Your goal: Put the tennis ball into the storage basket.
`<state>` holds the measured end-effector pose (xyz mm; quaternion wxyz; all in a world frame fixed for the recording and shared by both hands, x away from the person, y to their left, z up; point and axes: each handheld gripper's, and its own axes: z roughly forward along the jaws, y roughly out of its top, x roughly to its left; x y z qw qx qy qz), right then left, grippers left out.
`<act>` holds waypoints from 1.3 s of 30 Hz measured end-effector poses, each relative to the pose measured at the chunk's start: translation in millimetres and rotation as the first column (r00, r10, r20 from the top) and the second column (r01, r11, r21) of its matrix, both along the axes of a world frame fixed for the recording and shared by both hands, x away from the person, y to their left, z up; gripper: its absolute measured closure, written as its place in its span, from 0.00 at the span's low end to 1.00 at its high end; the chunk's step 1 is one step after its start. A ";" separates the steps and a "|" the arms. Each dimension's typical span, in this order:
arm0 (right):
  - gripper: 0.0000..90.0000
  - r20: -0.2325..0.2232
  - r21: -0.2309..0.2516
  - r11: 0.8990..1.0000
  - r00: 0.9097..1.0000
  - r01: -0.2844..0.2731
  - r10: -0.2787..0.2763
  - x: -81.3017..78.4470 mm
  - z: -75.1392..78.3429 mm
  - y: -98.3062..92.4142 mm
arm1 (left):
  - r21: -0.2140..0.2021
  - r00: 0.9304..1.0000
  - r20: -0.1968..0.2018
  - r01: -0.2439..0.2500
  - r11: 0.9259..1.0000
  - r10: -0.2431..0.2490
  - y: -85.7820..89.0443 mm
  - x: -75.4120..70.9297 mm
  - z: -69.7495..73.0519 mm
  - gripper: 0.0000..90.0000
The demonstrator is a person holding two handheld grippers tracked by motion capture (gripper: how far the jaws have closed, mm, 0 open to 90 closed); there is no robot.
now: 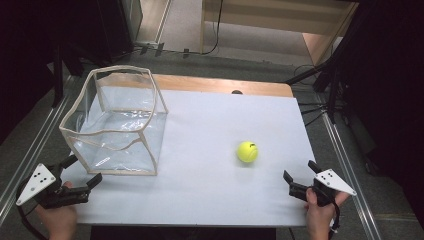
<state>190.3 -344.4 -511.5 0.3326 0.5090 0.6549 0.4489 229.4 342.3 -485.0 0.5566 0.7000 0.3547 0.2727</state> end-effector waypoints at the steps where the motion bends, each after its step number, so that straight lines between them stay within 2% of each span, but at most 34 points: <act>1: 0.02 0.000 0.003 1.000 1.000 -0.005 0.005 0.1 1.4 0.0 | 0.000 1.000 0.000 0.000 1.000 0.000 0.0 0.2 0.1 0.00; 5: 0.02 -0.013 -0.008 1.000 1.000 -0.011 0.011 3.0 8.5 3.2 | 0.005 1.000 0.003 0.002 1.000 -0.002 -0.8 0.0 -0.1 0.00; 9: 0.02 -0.051 0.012 1.000 0.998 -0.022 0.023 6.5 17.0 6.9 | 0.005 1.000 -0.001 0.001 1.000 -0.001 -1.0 -0.7 -0.1 0.00; 12: 0.02 -0.060 -0.018 0.999 0.998 -0.035 0.034 11.1 24.2 13.6 | 0.006 1.000 0.006 0.004 1.000 -0.004 0.0 -1.1 -0.2 0.00; 15: 0.01 -0.074 -0.038 0.996 0.995 -0.076 0.073 17.1 31.5 21.5 | 0.007 1.000 0.006 0.005 1.000 -0.005 -0.2 -1.3 -0.2 0.00; 22: 0.01 -0.123 -0.074 0.987 0.984 -0.142 0.132 34.1 44.9 38.2 | 0.013 1.000 0.007 0.006 1.000 -0.006 -1.6 -0.9 -0.3 0.00; 27: 0.01 -0.147 -0.078 0.984 0.978 -0.158 0.145 43.2 48.4 42.9 | 0.019 1.000 0.004 0.003 1.000 -0.004 -1.8 -1.1 -0.2 0.00; 30: 0.01 -0.185 -0.083 0.983 0.972 -0.163 0.146 51.8 51.6 47.0 | 0.021 1.000 0.003 0.003 1.000 -0.003 -2.1 -1.1 -0.2 0.00; 34: 0.01 -0.184 -0.085 0.980 0.970 -0.177 0.160 57.9 55.4 49.4 | 0.024 1.000 0.002 0.000 1.000 0.000 -2.4 -1.3 -0.1 0.00; 39: 0.01 -0.206 -0.090 0.974 0.961 -0.208 0.187 66.0 58.8 54.9 | 0.025 1.000 0.003 0.001 1.000 -0.001 -2.3 -1.3 -0.1 0.00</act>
